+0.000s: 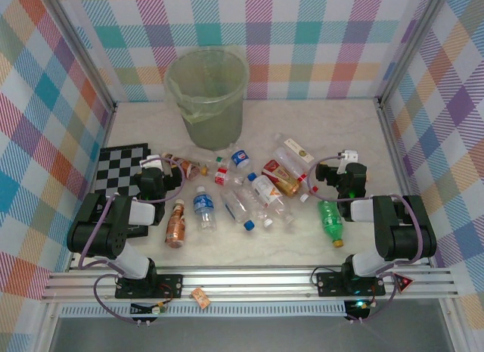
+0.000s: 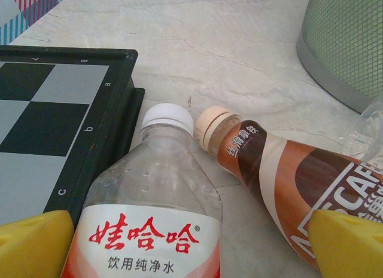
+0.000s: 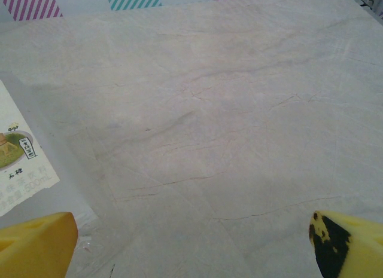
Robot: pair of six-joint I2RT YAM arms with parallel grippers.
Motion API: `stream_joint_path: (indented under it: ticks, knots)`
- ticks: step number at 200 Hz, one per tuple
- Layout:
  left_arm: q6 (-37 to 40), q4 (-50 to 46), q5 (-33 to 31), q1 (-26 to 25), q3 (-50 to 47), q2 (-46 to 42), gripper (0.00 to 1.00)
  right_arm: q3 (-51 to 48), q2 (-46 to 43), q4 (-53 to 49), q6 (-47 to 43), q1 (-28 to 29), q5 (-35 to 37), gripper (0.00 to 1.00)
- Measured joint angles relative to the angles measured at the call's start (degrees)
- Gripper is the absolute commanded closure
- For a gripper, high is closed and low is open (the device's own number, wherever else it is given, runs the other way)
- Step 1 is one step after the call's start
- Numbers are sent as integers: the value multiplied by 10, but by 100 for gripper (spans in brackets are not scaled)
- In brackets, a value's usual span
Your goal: Put the plastic bottles in the bin
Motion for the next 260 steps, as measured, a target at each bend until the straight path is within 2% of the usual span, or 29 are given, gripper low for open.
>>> stream_joint_path:
  ticks: [36,65,92,122,144,170,193,215,260]
  knots:
    - [2,-11,14,0,7,0,0,8,0,-15,0,0,-6,1]
    - [4,-87,12,-2,36,-51,0,56,-47,-127,0,0,-7,1]
    - [-15,-199,-4,-5,82,-149,0,189,-104,-360,29,0,12,1]
    - [-84,-396,-5,-5,196,-232,0,351,-133,-641,96,0,12,1]
    - [-139,-523,23,-5,264,-279,0,381,-156,-809,136,0,-2,1]
    - [-206,-622,103,-6,291,-329,0,371,-156,-969,171,4,-39,0]
    - [-260,-683,188,-7,291,-346,0,347,-150,-1038,192,10,-75,3]
    - [-303,-715,261,-8,291,-348,0,322,-136,-1064,200,12,-93,5]
    - [-367,-712,348,-22,275,-369,0,280,-91,-1049,209,15,-116,9]
